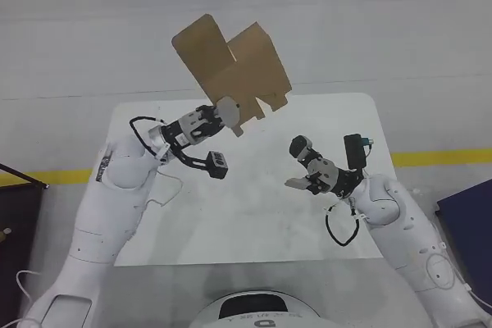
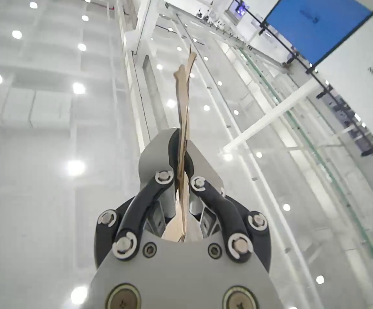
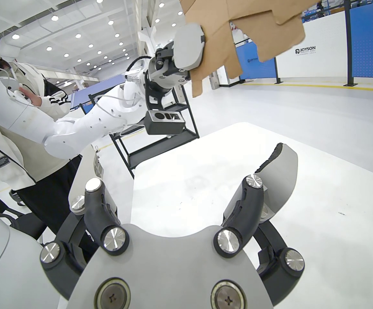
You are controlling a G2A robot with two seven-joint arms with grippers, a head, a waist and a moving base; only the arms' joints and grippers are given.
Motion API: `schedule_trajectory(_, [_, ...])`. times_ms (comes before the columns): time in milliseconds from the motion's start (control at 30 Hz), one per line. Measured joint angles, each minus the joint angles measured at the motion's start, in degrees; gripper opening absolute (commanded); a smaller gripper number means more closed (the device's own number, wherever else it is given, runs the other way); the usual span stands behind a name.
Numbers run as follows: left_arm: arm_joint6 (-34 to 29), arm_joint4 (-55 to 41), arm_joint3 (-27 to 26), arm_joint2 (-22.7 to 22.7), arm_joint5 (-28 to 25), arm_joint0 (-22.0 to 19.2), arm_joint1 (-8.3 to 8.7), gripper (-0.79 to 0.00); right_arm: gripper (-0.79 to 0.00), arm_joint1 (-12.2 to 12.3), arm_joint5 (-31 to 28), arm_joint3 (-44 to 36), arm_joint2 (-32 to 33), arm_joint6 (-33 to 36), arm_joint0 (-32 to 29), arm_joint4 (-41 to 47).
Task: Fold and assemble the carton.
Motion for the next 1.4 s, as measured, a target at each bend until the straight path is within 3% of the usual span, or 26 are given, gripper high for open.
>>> schedule_trajectory(100, [2.89,-3.40,-0.90,-0.14,-0.36,0.96,0.13,-0.785,0.000,0.00,0.00,0.00,0.00,0.00,0.00,0.00])
schedule_trajectory(633, [2.81,-3.13,-3.98,-1.91,-0.50,4.13,-0.40,-0.785,0.000,0.00,0.00,0.00,0.00,0.00,0.00,0.00])
schedule_trajectory(767, [4.46,2.72,-4.99,-5.15,6.20,3.00,0.40,-0.785,0.000,0.00,0.00,0.00,0.00,0.00,0.00,0.00])
schedule_trajectory(867, [-0.91,19.69,-5.85,-8.59,12.05,3.41,0.79,-0.785,0.000,0.00,0.00,0.00,0.00,0.00,0.00,0.00])
schedule_trajectory(933, [-6.92,36.84,-8.56,-10.88,14.09,3.53,0.98,-0.785,0.000,0.00,0.00,0.00,0.00,0.00,0.00,0.00])
schedule_trajectory(1067, [-25.20,70.01,-12.76,-11.62,10.68,5.70,1.46,-0.785,0.000,0.00,0.00,0.00,0.00,0.00,0.00,0.00])
schedule_trajectory(1167, [-42.78,96.58,-13.93,-9.91,1.94,7.92,2.93,-0.785,0.000,0.00,0.00,0.00,0.00,0.00,0.00,0.00])
schedule_trajectory(1233, [-55.33,113.04,-11.01,-9.42,-7.61,9.94,3.96,-0.785,0.000,0.00,0.00,0.00,0.00,0.00,0.00,0.00])
schedule_trajectory(1300, [-64.19,125.66,-8.74,-9.96,-16.63,11.27,4.70,-0.785,0.000,0.00,0.00,0.00,0.00,0.00,0.00,0.00])
schedule_trajectory(1400, [-71.00,138.38,-7.32,-10.48,-27.38,12.78,5.28,-0.785,0.000,0.00,0.00,0.00,0.00,0.00,0.00,0.00])
